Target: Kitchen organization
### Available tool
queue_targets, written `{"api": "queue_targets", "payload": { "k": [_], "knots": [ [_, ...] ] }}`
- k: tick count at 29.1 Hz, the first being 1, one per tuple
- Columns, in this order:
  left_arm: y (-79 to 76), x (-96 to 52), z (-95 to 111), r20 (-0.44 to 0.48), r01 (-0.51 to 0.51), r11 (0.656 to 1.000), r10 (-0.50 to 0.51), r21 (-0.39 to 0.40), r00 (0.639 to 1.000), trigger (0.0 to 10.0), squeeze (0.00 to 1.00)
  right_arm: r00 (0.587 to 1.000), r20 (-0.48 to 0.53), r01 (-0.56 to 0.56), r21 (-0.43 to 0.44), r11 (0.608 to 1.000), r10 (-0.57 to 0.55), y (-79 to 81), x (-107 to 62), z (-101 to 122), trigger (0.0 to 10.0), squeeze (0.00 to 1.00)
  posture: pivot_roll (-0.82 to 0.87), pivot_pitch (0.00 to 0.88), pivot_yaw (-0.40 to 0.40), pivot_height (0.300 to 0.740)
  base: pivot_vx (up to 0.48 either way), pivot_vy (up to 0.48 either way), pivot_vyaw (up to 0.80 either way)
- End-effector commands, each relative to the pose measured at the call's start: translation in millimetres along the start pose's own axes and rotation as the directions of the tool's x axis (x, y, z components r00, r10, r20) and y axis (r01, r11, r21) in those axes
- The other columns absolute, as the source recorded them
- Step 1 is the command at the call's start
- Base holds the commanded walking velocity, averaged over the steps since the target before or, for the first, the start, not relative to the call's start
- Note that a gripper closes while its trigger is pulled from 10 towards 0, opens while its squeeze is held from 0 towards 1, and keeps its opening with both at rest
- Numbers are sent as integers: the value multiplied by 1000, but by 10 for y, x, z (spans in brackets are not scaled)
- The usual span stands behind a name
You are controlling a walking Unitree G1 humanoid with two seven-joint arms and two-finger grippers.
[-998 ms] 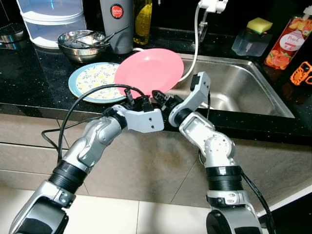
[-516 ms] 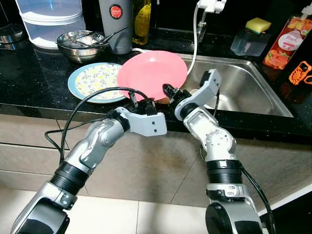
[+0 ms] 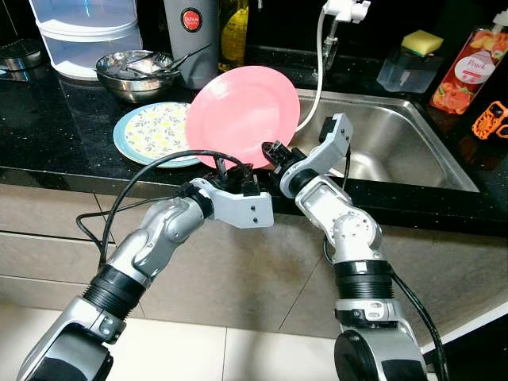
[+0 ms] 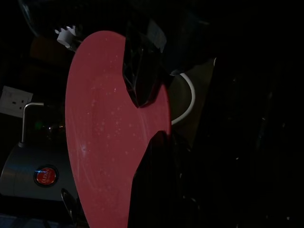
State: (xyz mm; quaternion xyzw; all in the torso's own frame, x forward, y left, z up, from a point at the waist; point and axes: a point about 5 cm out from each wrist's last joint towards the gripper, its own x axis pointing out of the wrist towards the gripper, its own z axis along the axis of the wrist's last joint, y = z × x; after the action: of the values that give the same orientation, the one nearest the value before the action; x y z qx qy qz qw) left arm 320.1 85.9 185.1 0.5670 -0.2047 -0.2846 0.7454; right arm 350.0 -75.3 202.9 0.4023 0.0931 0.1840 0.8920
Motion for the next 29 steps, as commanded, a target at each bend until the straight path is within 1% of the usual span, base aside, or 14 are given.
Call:
{"api": "queue_targets", "payload": {
  "k": [1, 7, 8, 16, 19, 20, 21, 23, 24, 25, 26, 27, 28, 29],
  "knots": [
    [11, 30, 128, 72, -3, 1000, 5, -23, 997, 10000, 1000, 1000, -15, -22, 38, 999, 23, 106, 53, -103, 10000, 0, 185, 0, -83, 740, 0, 0, 0],
    [107, 31, 147, 78, -78, 995, 82, -58, 994, 10000, 1000, 996, 45, -74, 63, 995, 71, 167, 32, -19, 10000, 0, 184, 0, -80, 740, 0, 0, 0],
    [172, 24, 155, 81, -133, 989, 138, -66, 987, 10000, 0, 993, 70, -96, 79, 992, 90, 193, 18, 16, 10000, 0, 185, 0, -79, 740, 0, 0, 0],
    [274, -50, 168, 74, -266, 960, 273, -92, 959, 10000, 0, 990, 125, -82, 110, 991, 68, 138, -8, 109, 10000, 0, 190, 0, -79, 740, 0, 0, 0],
    [243, -90, 123, -4, -289, 925, 297, -248, 955, 10000, 0, 977, 208, -66, 134, 989, 37, 80, -28, 263, 10000, 0, 187, 0, -77, 740, 0, 0, 0],
    [248, -116, 86, -75, -329, 868, 326, -373, 943, 10000, 0, 966, 259, -46, 131, 990, 11, 39, -45, 378, 10000, 0, 188, 0, -76, 740, 0, 0, 0],
    [248, -116, 86, -75, -329, 868, 326, -373, 943, 10000, 0, 966, 259, -46, 131, 990, 11, 39, -45, 378, 10000, 0, 188, 0, -76, 740, 0, 0, 0],
    [267, -199, -8, -239, -438, 654, 375, -616, 896, 10000, 0, 937, 346, 9, 132, 991, -54, -83, -101, 639, 10000, 0, 193, 0, -81, 740, 0, 0, 0],
    [267, -199, -8, -239, -438, 654, 375, -616, 896, 10000, 0, 937, 346, 9, 132, 991, -54, -83, -101, 639, 10000, 0, 193, 0, -81, 740, 0, 0, 0],
    [266, -230, -41, -288, -469, 574, 381, -671, 879, 10000, 0, 926, 369, 28, 137, 990, -77, -125, -122, 714, 10000, 0, 193, 0, -81, 740, 0, 0, 0],
    [266, -230, -41, -288, -469, 574, 381, -671, 879, 10000, 0, 926, 369, 28, 137, 990, -77, -125, -122, 714, 10000, 0, 193, 0, -81, 740, 0, 0, 0],
    [290, -268, -96, -334, -504, 496, 394, -707, 856, 10000, 0, 921, 376, 50, 152, 987, -104, -185, -136, 759, 10000, 0, 197, 0, -83, 740, 0, 0, 0],
    [290, -268, -96, -334, -504, 496, 394, -707, 856, 10000, 0, 921, 376, 50, 152, 987, -104, -185, -136, 759, 10000, 0, 197, 0, -83, 740, 0, 0, 0],
    [351, -317, -191, -390, -551, 419, 413, -721, 823, 10000, 0, 918, 371, 89, 150, 985, -140, -261, -145, 768, 10000, 0, 201, 0, -86, 740, 0, 0, 0]
  ]
}}
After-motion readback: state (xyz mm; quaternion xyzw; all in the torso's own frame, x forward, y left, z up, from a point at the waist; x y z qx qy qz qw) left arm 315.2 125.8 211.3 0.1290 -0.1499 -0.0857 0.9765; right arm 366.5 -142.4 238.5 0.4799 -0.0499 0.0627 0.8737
